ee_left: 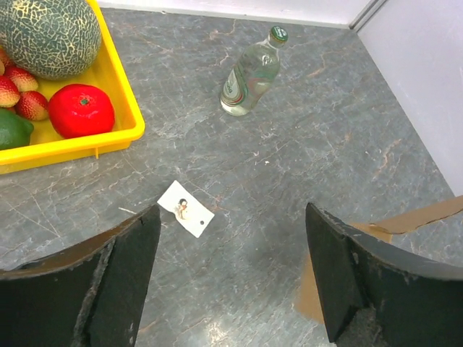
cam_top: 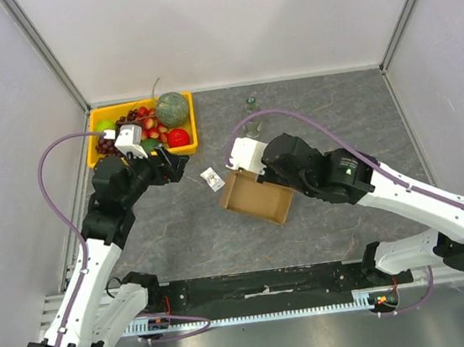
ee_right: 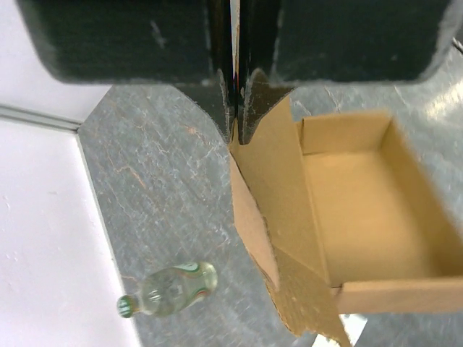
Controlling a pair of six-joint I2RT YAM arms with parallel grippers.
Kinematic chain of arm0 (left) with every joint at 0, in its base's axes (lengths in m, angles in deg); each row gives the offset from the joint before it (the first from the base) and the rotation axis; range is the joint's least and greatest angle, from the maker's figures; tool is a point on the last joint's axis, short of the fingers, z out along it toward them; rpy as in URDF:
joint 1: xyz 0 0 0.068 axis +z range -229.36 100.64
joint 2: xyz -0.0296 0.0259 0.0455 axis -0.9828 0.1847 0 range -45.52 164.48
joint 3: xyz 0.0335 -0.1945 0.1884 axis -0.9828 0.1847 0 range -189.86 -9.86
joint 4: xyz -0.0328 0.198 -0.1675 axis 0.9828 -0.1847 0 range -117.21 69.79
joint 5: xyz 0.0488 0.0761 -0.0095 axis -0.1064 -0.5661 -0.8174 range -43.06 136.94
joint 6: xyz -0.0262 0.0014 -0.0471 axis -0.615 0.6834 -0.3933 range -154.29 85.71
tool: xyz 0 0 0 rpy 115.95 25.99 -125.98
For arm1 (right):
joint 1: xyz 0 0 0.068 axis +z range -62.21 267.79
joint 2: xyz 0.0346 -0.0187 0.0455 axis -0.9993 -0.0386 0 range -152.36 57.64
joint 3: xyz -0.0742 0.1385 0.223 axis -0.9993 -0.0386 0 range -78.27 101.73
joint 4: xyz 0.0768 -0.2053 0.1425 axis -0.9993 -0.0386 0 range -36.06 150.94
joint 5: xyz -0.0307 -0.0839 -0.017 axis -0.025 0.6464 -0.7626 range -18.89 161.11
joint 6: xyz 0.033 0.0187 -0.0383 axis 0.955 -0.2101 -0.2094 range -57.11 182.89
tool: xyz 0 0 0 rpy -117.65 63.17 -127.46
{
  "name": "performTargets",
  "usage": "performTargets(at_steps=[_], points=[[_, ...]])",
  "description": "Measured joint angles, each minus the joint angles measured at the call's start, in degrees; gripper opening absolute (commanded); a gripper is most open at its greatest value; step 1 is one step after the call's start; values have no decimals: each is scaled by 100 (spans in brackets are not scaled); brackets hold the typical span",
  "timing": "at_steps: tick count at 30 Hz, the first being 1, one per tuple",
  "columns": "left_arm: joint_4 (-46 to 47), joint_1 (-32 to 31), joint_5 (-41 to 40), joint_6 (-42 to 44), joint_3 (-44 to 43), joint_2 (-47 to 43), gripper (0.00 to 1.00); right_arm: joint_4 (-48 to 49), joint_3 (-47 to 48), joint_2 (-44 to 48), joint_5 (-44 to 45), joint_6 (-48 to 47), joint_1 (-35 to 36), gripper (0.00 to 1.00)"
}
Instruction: Fold the paper box
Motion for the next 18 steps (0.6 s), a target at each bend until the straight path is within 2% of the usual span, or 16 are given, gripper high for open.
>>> performTargets(at_steps=[9,18], points=[[-109,4,-2,33,188,-31,80,-824,17,-321,-619,-962,0,0],[-146,22,-4,35,247,-33,79,-1213,28,-516,-841,-1235,-2,0]])
